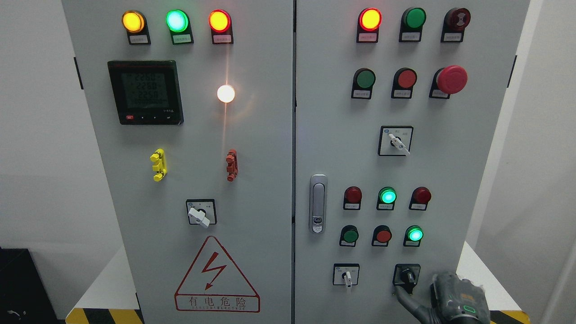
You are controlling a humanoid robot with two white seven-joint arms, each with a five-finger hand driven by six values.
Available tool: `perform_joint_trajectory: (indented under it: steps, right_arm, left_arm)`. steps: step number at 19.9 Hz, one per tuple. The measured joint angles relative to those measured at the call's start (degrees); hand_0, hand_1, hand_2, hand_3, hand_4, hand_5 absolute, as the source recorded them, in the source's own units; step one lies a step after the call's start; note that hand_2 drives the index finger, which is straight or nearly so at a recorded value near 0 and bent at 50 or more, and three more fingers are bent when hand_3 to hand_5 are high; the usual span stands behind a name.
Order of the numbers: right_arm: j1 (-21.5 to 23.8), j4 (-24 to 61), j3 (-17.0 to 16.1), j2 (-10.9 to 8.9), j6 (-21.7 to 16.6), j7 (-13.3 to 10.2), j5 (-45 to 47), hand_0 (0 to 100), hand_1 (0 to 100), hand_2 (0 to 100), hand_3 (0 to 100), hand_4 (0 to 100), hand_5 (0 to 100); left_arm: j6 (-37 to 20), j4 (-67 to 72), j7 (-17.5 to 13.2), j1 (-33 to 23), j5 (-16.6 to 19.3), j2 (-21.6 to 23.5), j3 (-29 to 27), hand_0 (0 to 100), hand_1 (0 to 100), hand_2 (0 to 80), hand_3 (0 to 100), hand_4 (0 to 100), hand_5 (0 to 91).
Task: Flip black knob to close circuit
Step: 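Grip the black knob with the right hand and twist it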
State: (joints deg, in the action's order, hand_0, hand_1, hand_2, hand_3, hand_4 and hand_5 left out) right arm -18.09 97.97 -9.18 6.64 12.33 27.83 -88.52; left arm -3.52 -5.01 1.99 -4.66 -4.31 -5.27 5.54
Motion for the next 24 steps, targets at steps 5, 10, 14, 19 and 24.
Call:
perform_joint_trajectory:
  steps: [5, 10, 14, 19, 24]
  right_arm:
    - [0.0, 0.2, -0.1, 0.01, -0.1, 0.0, 0.2, 0, 0, 87, 100, 90, 87]
    - [0.0, 0.5, -0.4, -0.06, -0.6, -0.1, 0.2, 0, 0, 87, 100, 90, 87]
    - [0.0, 0.6, -0.5, -0.14, -1.1, -0.1, 0.1, 0, 0, 87, 100, 90, 87]
    - [0.2, 0.6, -0.8, -0.22, -1.6, -0.1, 0.0, 0, 0, 88, 100, 90, 87]
    - [0.3, 0.5, -1.0, -0.26, -1.7, -0.4, 0.0, 0, 0, 88, 100, 90, 87]
  left_arm:
    - [0.0, 0.0, 0.0, 0.0, 0.0, 0.0, 0.0, 12, 56, 0.0, 0, 0, 0.0]
    - [0.0, 0.0, 0.0, 0.0, 0.0, 0.0, 0.0, 12, 56, 0.0, 0, 0, 0.0]
    - [0.0, 0.0, 0.0, 0.0, 0.0, 0.0, 0.0, 12, 56, 0.0, 0, 0, 0.0]
    - [0.0, 0.0, 0.0, 0.0, 0.0, 0.0, 0.0, 12, 56, 0.0, 0, 0, 0.0]
    - [0.0, 0.0, 0.0, 0.0, 0.0, 0.0, 0.0, 12, 56, 0.0, 0, 0, 0.0]
